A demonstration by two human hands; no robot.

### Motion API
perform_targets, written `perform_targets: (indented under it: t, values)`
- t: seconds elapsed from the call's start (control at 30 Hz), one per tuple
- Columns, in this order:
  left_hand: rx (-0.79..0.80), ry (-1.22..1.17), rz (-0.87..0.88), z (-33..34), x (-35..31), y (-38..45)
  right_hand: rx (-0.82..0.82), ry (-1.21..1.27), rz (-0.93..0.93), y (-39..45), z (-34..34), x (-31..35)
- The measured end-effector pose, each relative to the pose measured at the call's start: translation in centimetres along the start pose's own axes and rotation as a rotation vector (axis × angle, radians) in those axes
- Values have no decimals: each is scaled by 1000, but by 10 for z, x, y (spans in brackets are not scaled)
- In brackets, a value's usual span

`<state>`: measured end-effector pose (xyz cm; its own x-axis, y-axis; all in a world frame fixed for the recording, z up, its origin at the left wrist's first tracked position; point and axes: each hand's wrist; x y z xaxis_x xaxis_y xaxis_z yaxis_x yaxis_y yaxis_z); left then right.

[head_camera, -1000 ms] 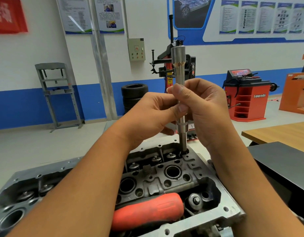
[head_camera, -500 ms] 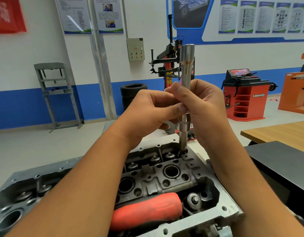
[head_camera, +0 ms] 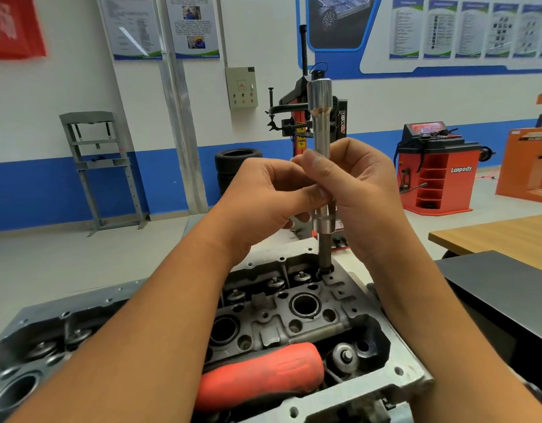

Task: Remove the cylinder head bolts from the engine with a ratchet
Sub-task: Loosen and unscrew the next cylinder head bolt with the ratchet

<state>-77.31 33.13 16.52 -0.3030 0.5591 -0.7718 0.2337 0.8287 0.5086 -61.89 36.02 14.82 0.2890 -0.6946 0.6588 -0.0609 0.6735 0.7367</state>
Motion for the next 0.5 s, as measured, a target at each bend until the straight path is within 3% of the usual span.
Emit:
perform_targets:
  t: [0.17,0.5]
  values:
    - [138,-111,-57,4,-2,0,70,11,-10,1,-1,-2]
    - [-22,3,39,3,-2,0,-5,5,-37,0,1,-2]
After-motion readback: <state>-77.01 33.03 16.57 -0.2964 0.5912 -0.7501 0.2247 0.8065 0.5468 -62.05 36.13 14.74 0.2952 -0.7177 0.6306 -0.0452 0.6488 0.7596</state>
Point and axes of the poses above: each hand's wrist, its own y-axis towards the middle knuckle, its own z-axis out of the palm, x = y × z
